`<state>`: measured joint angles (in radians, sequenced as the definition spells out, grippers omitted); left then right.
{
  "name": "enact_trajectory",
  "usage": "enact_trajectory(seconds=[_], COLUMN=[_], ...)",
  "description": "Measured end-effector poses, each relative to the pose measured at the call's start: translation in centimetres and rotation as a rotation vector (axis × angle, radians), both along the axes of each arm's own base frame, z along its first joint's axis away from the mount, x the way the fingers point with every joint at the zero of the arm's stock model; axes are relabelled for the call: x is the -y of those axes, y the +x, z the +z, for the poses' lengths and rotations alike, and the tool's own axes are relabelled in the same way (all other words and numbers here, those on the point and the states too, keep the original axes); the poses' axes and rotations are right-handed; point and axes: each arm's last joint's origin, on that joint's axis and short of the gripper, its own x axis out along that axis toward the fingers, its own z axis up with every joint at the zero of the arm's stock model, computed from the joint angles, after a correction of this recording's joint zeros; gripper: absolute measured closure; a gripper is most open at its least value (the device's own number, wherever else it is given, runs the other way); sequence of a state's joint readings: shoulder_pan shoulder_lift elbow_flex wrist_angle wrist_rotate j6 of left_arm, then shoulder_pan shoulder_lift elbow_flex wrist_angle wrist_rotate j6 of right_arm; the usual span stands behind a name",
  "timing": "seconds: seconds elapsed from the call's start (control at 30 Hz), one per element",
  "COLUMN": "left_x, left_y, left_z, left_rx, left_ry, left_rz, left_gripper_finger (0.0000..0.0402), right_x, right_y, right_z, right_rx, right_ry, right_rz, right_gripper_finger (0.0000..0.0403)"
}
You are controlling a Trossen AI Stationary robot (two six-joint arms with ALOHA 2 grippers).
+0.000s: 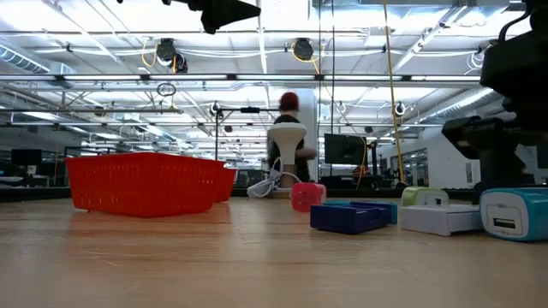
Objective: Pick & Place Office items
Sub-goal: Put the black charger adapter into the top red basket
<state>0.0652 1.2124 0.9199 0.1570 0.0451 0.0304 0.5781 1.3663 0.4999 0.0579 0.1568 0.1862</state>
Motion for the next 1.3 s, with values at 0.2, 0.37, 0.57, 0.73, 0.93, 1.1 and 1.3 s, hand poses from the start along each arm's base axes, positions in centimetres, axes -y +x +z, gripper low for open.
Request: enact_trajectory(seconds=[0.2, 0.37, 0.57, 0.73, 0.93, 1.1, 1.3], left_x=[-0.1, -0.1, -0.1, -0.1, -0.1, -0.1, -0.1], left_y=[0.1, 0.1, 0.1, 0.1, 0.1, 0.1, 0.1], left_z=[-0.2, -0.3, -0.3, -0.4, -0.4, -0.4, -0.4], left_rx=[-0.012, -0.019, -0.025, -0.029, -0.030, -0.030, -0.030], left_ry=[-0.013, -0.017, -0.018, -0.025, -0.038, -0.041, -0.044], left_rz=[0.005, 0.005, 0.005, 0.007, 0.008, 0.009, 0.010], left_gripper_finger=[0.0090, 0.0078, 0.0069, 0.0077, 0.0091, 0.0091, 0.0075], right_x=[0.0, 0.3, 0.2, 0.5, 0.7, 0.7, 0.8], right_y=[0.7, 1.3, 2.0, 2.5, 2.7, 2.7, 2.8], right_z=[0.3, 0.3, 0.3, -0.5, -0.9, -0.8, -0.8], right_rx=[0.088, 0.137, 0.202, 0.172, 0.144, 0.147, 0.146], right_ry=[-0.042, -0.088, -0.122, -0.095, -0.058, -0.046, -0.035], right_rz=[0.074, 0.118, 0.173, 0.204, 0.197, 0.186, 0.167], right_gripper_finger=[0.0183, 0.0188, 0.0187, 0.0192, 0.0193, 0.0208, 0.0265])
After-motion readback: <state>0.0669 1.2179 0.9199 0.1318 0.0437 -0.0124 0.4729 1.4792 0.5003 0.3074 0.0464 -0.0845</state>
